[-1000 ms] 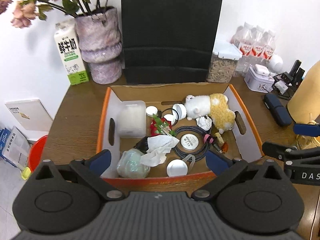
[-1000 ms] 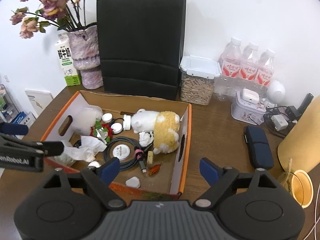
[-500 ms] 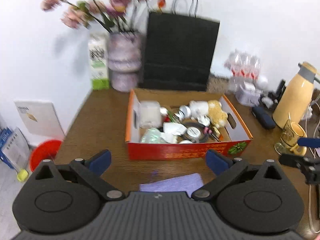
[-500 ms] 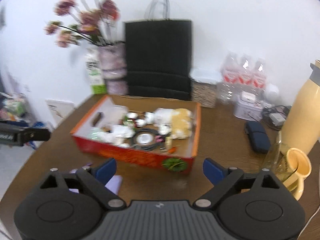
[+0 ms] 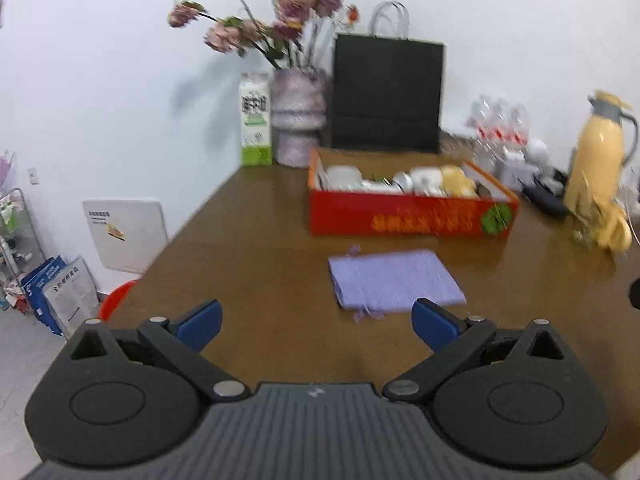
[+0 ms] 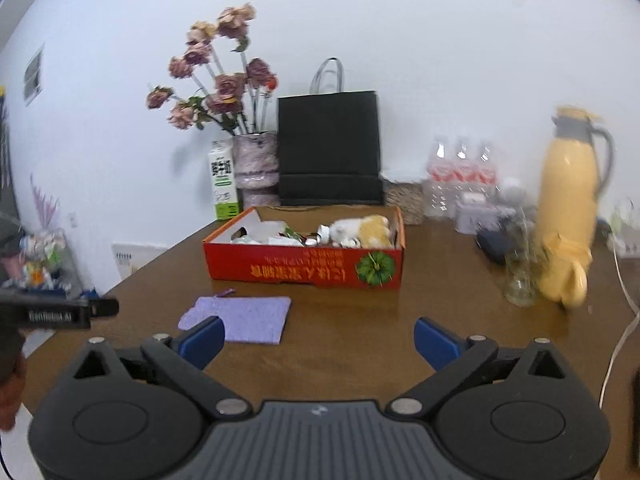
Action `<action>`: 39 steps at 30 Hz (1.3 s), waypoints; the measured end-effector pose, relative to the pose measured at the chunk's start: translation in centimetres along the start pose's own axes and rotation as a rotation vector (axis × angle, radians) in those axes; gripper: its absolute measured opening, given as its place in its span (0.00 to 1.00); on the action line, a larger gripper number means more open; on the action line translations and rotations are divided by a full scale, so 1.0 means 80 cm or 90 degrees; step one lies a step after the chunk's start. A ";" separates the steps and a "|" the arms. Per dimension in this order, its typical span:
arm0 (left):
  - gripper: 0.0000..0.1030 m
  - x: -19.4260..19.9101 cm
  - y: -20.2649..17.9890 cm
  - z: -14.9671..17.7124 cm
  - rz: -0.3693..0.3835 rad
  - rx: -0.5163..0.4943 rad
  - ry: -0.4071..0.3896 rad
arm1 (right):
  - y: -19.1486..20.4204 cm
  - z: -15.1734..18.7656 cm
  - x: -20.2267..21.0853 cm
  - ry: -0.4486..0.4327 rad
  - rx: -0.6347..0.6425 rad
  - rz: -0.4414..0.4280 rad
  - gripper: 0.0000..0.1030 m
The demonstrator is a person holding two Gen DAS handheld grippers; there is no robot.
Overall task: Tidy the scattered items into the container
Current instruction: 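Withdraw both tools from the box toward the lavender cloth pouch, then close the right tool on the lavender pouch while the left tool grips it too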
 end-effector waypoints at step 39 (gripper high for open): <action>0.65 -0.174 -0.018 0.019 0.105 0.072 0.089 | 0.051 0.053 -0.230 0.093 0.019 -0.051 0.58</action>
Point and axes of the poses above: each gripper's, at about its wrist camera, not at the fingertips, and x roughly against the way its jaws point, y to its left, z to its underside, the point moved 10 cm from there along -x, roughly the way its jaws point, and after that the axes turned 9 degrees about -y, right-handed, at the moved point
